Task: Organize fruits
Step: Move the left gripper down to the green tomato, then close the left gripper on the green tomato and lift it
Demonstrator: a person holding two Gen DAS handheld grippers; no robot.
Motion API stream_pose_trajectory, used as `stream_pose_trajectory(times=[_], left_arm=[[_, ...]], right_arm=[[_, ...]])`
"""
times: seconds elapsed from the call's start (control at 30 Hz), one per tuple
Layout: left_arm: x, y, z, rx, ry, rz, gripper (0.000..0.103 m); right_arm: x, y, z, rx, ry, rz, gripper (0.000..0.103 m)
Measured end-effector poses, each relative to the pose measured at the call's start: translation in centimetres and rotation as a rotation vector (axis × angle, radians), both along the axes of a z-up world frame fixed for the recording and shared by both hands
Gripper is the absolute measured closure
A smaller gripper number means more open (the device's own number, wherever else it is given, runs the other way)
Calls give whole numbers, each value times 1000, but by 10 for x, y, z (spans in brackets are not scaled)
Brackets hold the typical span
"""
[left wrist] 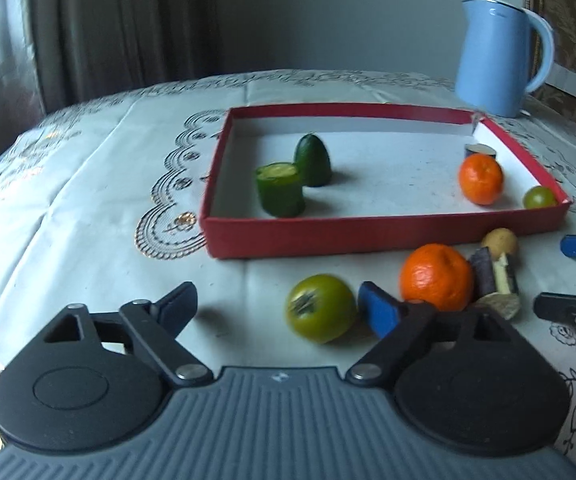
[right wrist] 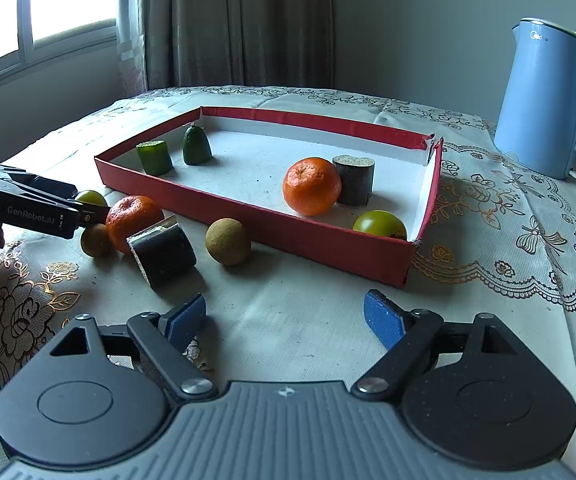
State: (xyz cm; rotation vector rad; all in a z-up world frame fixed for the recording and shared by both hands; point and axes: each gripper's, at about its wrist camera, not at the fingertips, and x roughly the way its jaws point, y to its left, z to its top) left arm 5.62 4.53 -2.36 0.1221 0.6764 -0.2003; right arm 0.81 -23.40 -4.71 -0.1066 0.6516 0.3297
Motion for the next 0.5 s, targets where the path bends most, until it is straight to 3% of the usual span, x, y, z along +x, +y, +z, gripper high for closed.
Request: stream_pose_trajectory(times=[0.17, 0.23, 0.3, 0.5], left_arm=[[-6, 8, -2, -40, -3, -26, 39], [-10, 9, -1, -38, -4, -37, 49], [-15, 8, 0, -41, -9, -59, 67], [-21, 1, -1, -14, -31, -73, 70]], right_arm=[[0, 0, 0, 0, 0, 0, 16], [0, 0, 0, 0, 0, 0, 16], [0, 0, 0, -1, 0, 0, 16], [0, 0, 0, 0, 0, 0, 15]])
